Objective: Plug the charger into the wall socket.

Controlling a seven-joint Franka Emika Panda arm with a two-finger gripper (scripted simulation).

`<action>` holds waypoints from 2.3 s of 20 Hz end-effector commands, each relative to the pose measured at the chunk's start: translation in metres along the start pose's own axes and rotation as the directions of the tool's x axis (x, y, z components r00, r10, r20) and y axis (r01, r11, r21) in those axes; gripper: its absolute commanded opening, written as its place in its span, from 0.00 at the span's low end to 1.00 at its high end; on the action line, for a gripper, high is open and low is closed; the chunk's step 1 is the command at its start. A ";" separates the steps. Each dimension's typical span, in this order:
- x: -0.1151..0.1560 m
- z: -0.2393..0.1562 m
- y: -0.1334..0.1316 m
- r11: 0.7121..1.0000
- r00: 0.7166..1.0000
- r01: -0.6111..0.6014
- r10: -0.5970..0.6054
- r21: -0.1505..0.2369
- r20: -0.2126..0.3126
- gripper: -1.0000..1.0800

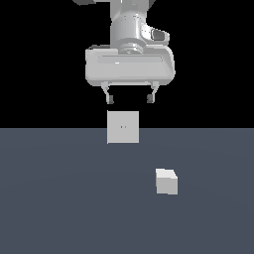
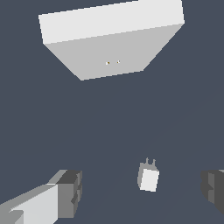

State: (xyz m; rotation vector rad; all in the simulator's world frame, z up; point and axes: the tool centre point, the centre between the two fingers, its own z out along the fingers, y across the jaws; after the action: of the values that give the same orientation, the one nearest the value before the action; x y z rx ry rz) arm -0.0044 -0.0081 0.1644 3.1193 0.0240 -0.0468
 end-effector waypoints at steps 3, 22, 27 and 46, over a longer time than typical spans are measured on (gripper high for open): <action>0.000 0.000 0.000 1.000 1.000 -0.001 0.001 0.000 -0.001 0.96; -0.039 0.041 0.024 0.997 0.992 -0.077 0.078 0.006 -0.099 0.96; -0.055 0.061 0.034 0.994 0.984 -0.111 0.111 0.011 -0.142 0.96; -0.084 0.105 0.052 0.984 0.957 -0.178 0.179 0.026 -0.229 0.96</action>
State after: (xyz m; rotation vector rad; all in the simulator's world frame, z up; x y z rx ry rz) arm -0.0904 -0.0633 0.0639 3.0977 -0.2520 0.3145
